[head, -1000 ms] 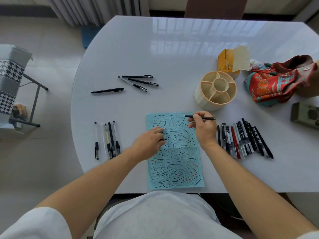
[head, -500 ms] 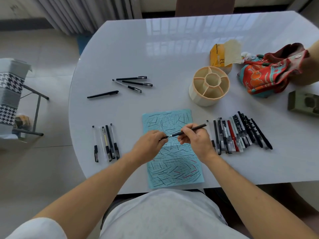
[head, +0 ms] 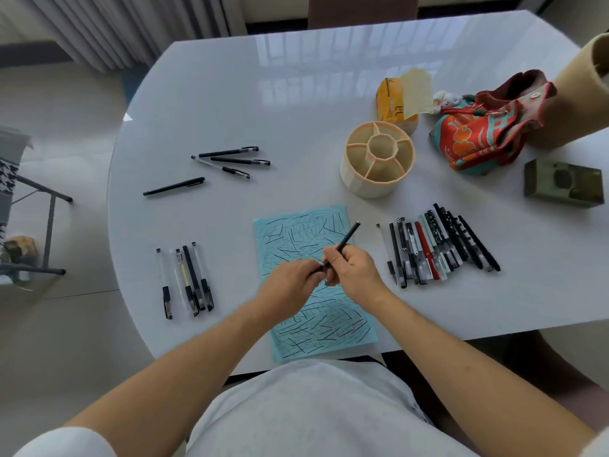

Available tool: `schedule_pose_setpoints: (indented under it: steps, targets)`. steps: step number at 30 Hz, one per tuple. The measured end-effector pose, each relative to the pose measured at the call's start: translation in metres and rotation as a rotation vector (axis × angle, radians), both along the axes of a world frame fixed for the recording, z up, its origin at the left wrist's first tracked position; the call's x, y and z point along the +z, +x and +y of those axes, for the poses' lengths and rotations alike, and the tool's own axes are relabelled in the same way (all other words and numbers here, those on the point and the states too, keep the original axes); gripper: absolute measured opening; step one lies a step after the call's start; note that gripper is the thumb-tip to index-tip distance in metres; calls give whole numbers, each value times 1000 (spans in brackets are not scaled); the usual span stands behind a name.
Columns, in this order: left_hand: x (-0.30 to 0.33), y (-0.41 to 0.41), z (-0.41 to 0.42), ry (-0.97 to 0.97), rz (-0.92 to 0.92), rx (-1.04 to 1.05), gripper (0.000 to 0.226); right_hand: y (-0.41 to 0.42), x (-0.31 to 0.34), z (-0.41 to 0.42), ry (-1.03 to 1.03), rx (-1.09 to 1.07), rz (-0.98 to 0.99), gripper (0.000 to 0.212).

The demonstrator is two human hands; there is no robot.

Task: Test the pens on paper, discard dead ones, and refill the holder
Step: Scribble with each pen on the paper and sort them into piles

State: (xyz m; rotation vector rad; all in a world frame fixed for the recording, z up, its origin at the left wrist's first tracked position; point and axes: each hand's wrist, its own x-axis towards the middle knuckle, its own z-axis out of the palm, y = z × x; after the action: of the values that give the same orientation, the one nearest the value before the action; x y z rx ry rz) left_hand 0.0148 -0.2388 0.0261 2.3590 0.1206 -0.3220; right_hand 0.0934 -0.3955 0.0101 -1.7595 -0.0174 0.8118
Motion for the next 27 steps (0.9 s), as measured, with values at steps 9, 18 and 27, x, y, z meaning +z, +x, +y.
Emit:
schedule_pose_setpoints:
  steps: [9, 18, 27]
  targets:
    - [-26, -17, 27, 257, -23, 9, 44, 49, -11, -60, -827, 312, -350, 11]
    - [-38, -35, 46, 376, 130, -64, 55, 57, 9, 15, -761, 265, -637, 40]
    - [-43, -38, 62, 365, 64, -140, 62, 99, 8, 227, -506, 569, -722, 31]
